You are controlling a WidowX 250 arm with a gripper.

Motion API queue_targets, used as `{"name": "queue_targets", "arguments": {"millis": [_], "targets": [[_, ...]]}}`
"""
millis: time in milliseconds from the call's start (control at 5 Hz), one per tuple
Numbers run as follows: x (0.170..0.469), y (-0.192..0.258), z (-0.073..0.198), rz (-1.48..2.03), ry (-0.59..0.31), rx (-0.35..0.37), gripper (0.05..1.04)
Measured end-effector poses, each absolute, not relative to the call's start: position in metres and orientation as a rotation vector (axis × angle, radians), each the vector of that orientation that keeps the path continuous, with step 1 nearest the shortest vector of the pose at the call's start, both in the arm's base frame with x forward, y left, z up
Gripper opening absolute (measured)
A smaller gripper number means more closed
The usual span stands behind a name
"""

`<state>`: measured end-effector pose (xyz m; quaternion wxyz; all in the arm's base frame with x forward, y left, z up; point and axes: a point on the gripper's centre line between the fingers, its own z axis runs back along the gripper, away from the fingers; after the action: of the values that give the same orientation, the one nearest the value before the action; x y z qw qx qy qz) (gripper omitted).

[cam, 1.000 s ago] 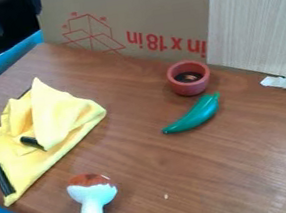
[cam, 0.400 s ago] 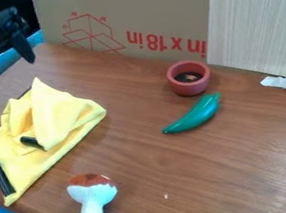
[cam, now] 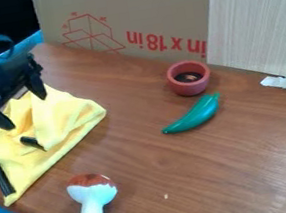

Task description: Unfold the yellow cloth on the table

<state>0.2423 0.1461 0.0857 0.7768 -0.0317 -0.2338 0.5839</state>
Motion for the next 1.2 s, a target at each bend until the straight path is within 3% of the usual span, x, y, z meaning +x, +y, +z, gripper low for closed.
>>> {"name": "queue_targets", "arguments": {"millis": [200, 1000, 1200], "targets": [[0.243, 0.139, 0.064, 1.32, -0.476, -0.036, 1.0], [0.228, 0.125, 0.06, 1.374, -0.425, -0.082, 1.0], [0.229, 0.131, 0.056, 1.384, -0.427, -0.066, 1.0]]}}
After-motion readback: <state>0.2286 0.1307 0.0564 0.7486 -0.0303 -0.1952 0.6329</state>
